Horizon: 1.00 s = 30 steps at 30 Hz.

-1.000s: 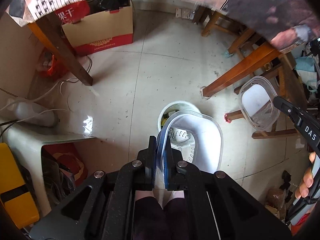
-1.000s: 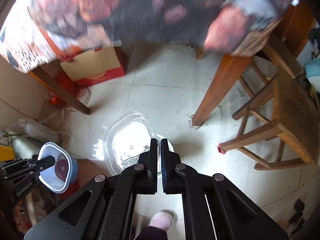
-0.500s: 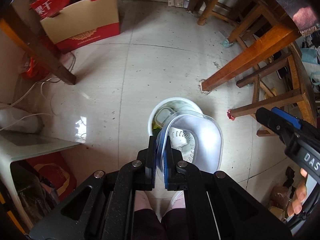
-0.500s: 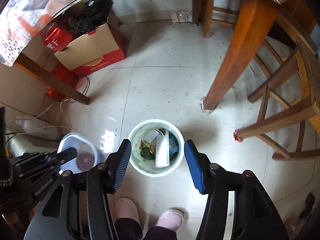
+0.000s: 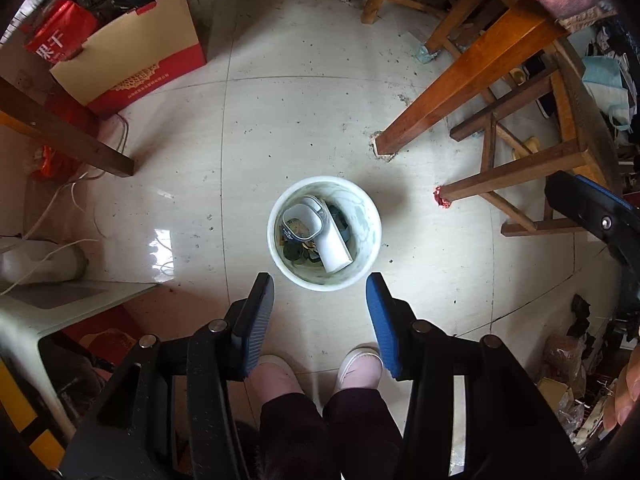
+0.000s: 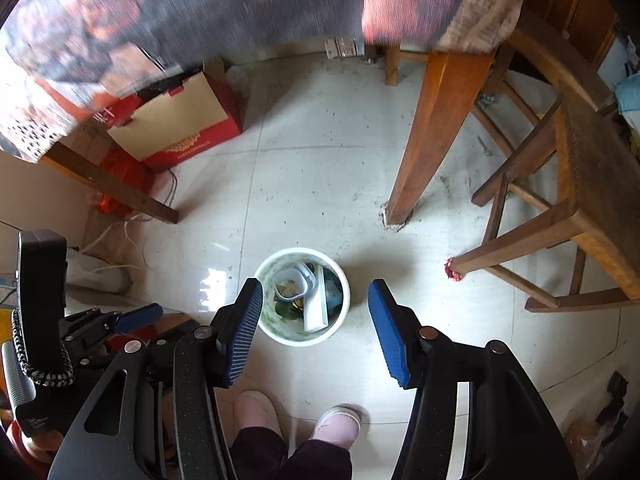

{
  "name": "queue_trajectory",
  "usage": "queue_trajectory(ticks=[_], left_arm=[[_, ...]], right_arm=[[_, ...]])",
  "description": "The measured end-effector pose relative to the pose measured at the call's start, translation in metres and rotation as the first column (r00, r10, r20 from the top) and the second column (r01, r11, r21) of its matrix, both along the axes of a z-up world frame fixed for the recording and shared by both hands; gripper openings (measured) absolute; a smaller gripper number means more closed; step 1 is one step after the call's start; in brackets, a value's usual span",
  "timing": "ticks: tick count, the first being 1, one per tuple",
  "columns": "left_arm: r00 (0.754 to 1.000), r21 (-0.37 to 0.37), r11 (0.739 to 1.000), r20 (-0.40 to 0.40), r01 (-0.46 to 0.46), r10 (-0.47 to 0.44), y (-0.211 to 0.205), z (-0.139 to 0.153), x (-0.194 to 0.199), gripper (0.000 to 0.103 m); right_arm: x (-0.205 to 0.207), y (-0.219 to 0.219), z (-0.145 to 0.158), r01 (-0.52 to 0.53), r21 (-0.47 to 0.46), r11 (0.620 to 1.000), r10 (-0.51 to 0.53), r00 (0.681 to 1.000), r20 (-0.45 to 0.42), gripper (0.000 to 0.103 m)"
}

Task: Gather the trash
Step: 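Move both tools back to the table toward the foil ball and metal lid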

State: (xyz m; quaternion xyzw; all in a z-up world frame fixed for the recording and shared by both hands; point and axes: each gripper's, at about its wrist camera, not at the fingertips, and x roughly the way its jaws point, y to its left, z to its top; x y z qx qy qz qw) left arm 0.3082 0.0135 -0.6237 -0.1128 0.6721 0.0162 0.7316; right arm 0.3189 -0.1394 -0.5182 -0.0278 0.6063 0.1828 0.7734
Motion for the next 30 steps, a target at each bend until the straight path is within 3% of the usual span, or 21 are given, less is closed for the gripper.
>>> queue_trajectory(ticks=[4,15,23,30], left_arm=[[0.999,-0.004,1.0,0.035,-0.017,0.017,0.006,0.049,-0.001,0.047],[0.976,-0.013,0.999,0.212,-0.047,0.049,0.021,0.226,-0.005,0.047],[0.918,0.033,0.999,0.396,-0.037,0.021,0.039,0.363,-0.016,0.047],[0.859,0.041,0.998,0.512,-0.042,0.015,0.064,0.449,-0.046,0.047]], right_arm=[[0.0,0.001,0.036,0.005,0.019,1.0,-0.005,1.0,0.014,0.051],[-0.015,0.012,0.191,-0.005,0.061,0.998,-0.003,0.991,0.13,0.051],[-0.036,0.026,0.3,-0.022,0.096,0.995,-0.004,0.965,0.264,0.051],[-0.064,0.033,0.382,-0.006,0.118,0.993,-0.04,0.923,0.382,0.051]])
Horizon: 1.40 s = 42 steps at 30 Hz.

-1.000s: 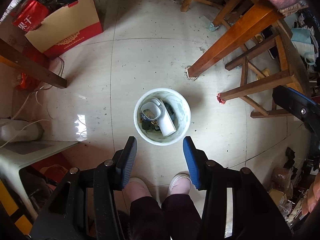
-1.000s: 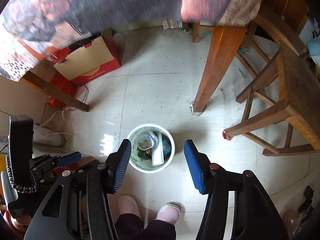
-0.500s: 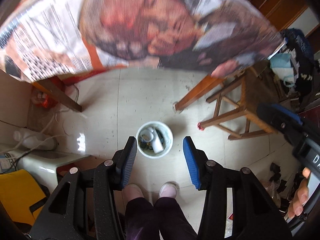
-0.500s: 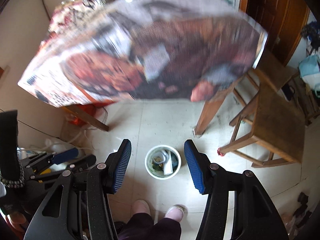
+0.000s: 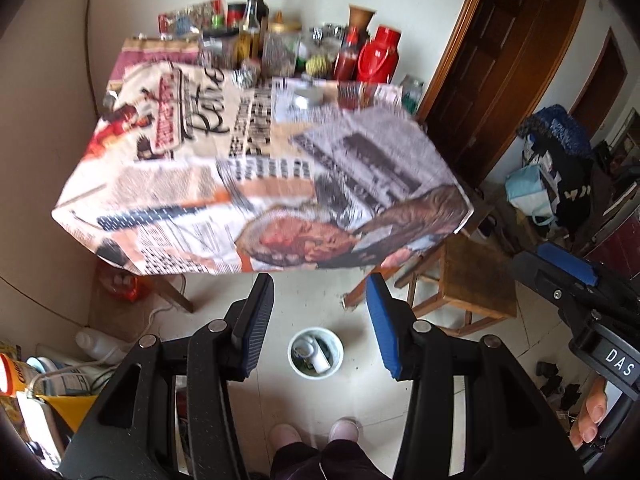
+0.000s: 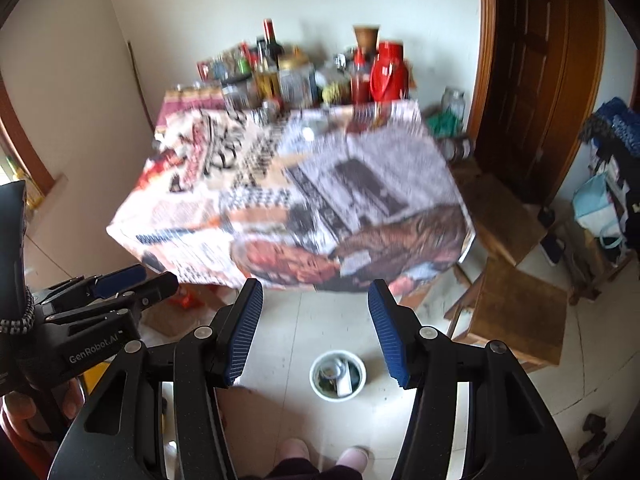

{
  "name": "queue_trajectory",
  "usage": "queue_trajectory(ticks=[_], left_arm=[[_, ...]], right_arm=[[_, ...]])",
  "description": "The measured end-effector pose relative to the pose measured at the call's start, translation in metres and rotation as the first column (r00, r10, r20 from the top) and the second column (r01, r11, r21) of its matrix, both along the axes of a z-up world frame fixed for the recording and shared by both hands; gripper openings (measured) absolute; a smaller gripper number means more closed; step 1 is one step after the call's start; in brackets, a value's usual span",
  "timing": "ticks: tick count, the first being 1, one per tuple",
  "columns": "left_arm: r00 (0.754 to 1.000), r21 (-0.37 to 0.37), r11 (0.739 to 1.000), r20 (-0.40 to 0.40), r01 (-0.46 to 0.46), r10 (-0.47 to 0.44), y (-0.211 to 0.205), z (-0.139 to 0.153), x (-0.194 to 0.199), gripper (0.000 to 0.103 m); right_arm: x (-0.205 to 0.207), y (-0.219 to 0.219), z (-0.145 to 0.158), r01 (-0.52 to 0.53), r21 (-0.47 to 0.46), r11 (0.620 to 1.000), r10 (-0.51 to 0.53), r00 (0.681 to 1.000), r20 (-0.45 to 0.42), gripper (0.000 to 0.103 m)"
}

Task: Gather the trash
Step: 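Move both tools back to the table toward the foil ball and metal lid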

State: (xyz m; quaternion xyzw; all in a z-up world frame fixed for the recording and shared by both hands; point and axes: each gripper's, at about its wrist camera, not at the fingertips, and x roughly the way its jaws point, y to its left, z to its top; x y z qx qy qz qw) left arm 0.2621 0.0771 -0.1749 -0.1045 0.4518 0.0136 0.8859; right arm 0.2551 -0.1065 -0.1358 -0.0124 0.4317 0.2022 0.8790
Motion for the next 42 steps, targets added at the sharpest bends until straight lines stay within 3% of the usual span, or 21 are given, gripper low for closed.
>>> queue_trajectory(ticks=[7,12,14,16,20,22,31,42], left_arm=[[0.993,0.03,0.999,0.112,0.018,-0.022,0.013,0.066,-0.028,0.047],[0.974,0.055,0.998,0.225,0.023,-0.035,0.017,0.108,-0.049,0.049],[0.963,0.071,0.997,0.268,0.019,-0.037,0.02,0.121,-0.056,0.055],[0.952,0.085,0.996,0.305,0.01,-0.036,0.022,0.133,-0.061,0.061],[0.936,0.099,0.995,0.351,-0.024,-0.012,0.026,0.144,-0.062,0.096],[0.927,0.107,0.993,0.376,-0.047,0.003,0.026,0.145,-0.059,0.099],[0.939,0.158,0.982,0.34,-0.104,0.044,0.018,0.131,0.001,0.099],[0.931,0.133,0.974,0.34,-0.185,0.13,-0.013,0.141,0.125,0.099]], right_arm=[[-0.03,0.005,0.062,0.039,0.051,0.998,-0.045,0.99,0.13,0.051],[-0.048,0.008,0.092,0.053,0.077,0.996,-0.07,0.97,0.231,0.052],[-0.053,0.01,0.102,0.06,0.087,0.994,-0.082,0.959,0.272,0.06],[-0.057,0.01,0.11,0.067,0.104,0.992,-0.096,0.944,0.317,0.074],[-0.053,0.012,0.119,0.064,0.117,0.991,-0.101,0.929,0.356,0.096],[-0.048,0.012,0.12,0.073,0.124,0.99,-0.115,0.919,0.377,0.103],[0.016,0.013,0.109,0.028,0.105,0.994,-0.066,0.922,0.382,0.103],[0.121,-0.017,0.118,-0.072,0.093,0.993,0.032,0.924,0.381,0.103]])
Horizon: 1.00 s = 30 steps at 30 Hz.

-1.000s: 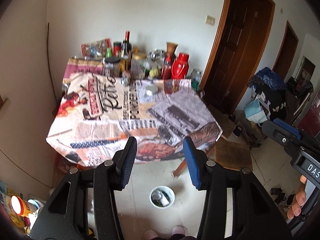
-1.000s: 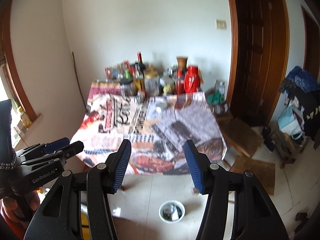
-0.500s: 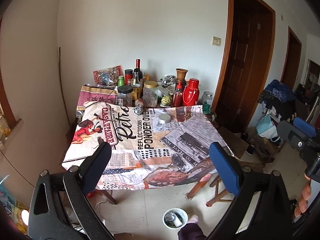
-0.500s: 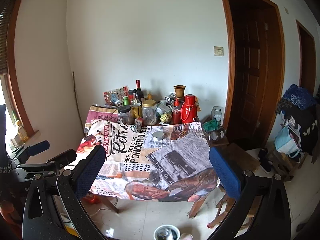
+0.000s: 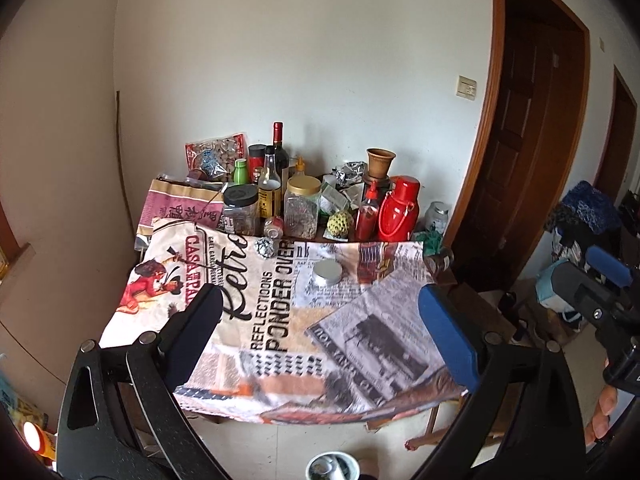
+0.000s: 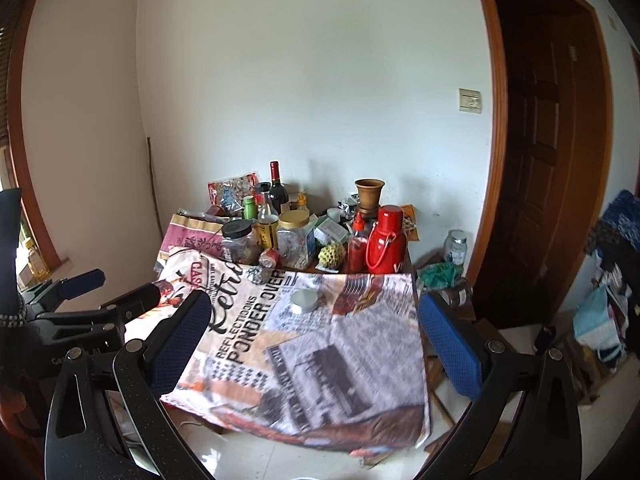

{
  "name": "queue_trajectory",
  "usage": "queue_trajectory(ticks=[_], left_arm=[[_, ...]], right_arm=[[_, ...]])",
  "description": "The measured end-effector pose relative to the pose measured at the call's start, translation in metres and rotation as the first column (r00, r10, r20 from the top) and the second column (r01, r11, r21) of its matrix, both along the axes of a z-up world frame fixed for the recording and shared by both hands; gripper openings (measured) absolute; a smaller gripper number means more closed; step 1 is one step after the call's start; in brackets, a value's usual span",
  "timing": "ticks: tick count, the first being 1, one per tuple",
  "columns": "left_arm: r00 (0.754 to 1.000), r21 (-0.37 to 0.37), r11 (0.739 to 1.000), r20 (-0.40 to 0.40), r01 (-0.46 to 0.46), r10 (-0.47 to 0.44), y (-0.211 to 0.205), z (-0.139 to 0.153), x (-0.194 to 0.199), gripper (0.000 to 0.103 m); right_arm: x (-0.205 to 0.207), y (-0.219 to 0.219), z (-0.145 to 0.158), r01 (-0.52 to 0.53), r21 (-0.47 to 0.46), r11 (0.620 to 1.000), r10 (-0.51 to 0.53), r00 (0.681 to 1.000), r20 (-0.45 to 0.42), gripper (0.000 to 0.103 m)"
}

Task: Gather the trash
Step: 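Move both tools back to the table toward the foil ball and metal lid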

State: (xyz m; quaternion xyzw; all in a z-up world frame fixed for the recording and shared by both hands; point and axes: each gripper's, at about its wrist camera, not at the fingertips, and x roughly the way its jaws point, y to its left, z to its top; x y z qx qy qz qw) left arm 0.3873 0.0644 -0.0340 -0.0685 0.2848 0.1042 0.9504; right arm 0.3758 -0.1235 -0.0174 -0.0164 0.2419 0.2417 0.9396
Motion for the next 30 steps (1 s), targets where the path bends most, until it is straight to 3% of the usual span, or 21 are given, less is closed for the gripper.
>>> queue_trajectory(ticks=[7,14,23,30], left_arm=[[0.997,-0.012,0.997,-0.025,-0.074,0.073,-0.013,-0.008,0.061,0.099],[0.989,-0.003,0.992,-0.085,-0.123,0.122,-0.001,-0.022,0.104,0.099],[0.986,-0.04,0.994,-0.139,-0.098,0.092,0.066,-0.044,0.171,0.099],[0.977,-0.075,0.991,-0.192,-0.108,0.092,0.139,-0.065,0.23,0.099]], right_arm=[[0.066,-0.01,-0.008,-0.061,-0.023,0.998,0.06,0.997,-0.044,0.103],[0.11,-0.002,-0.025,-0.083,-0.018,0.996,0.08,0.99,-0.116,0.103],[0.169,0.044,-0.063,-0.028,-0.025,0.999,0.021,0.967,-0.253,0.103],[0.222,0.111,-0.116,-0.024,-0.072,0.997,-0.007,0.914,-0.405,0.103]])
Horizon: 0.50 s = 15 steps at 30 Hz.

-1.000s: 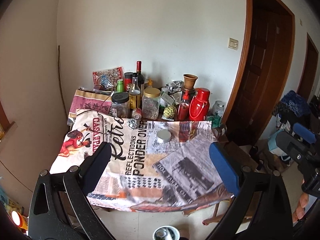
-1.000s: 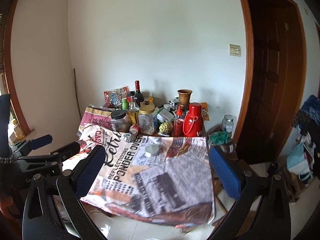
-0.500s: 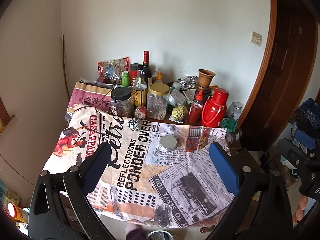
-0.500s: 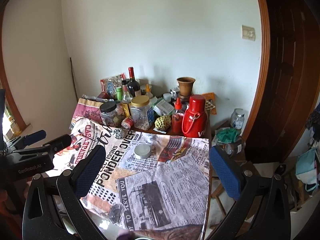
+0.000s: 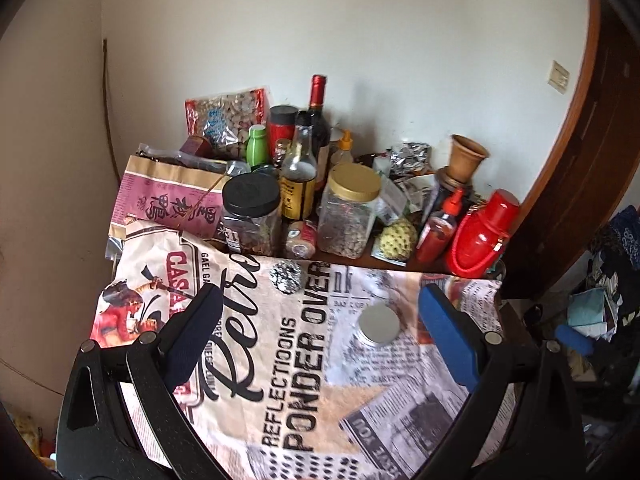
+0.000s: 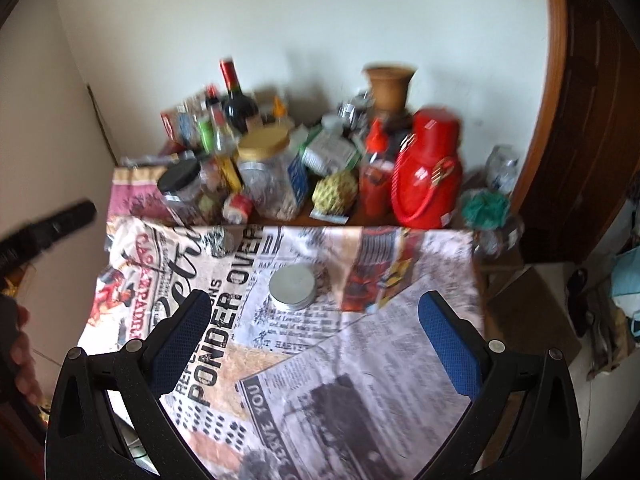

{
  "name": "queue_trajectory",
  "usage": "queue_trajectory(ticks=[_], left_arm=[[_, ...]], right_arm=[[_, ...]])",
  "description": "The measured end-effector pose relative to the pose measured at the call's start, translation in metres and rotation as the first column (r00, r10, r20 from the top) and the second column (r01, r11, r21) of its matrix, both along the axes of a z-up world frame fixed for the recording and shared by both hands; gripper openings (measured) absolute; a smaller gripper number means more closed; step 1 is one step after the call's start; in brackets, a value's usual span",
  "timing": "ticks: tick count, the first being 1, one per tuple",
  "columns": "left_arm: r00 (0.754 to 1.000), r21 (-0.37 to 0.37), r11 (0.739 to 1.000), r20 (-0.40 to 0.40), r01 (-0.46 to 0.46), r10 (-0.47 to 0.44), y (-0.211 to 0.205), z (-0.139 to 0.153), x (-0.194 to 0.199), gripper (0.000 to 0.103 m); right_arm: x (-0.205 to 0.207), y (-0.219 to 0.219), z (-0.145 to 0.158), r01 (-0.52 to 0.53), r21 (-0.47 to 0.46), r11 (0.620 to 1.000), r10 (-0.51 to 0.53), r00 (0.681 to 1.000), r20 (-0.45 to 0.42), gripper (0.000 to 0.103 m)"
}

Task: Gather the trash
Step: 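Move both tools back to the table toward the foil ball and metal lid, then grasp the crumpled foil ball with left gripper while right gripper grasps the round metal lid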

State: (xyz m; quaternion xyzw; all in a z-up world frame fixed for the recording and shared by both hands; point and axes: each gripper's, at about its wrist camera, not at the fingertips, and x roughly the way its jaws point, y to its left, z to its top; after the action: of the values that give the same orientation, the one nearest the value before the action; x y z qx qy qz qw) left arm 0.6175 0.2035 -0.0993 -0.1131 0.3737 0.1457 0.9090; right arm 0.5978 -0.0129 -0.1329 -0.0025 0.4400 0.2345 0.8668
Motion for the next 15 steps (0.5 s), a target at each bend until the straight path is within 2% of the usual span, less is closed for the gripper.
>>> queue_trajectory(ticks=[8,15], left_arm=[[0.99,-0.055,0.998,-0.139,-0.041,0.033,0.07,-0.069,0.045,0.099],[0.972,-0.168,0.985,-0.236,-0.048,0.007,0.103,-0.131,0.074,0.099]], right_arm=[[0.054,0.072,-0.099,-0.04,-0.092,0.995,0.019,0.977,-0.213,0.103],[0.078,0.105,-0.153,-0.067,-0.193,0.979,0.012,0.962,-0.273,0.101]])
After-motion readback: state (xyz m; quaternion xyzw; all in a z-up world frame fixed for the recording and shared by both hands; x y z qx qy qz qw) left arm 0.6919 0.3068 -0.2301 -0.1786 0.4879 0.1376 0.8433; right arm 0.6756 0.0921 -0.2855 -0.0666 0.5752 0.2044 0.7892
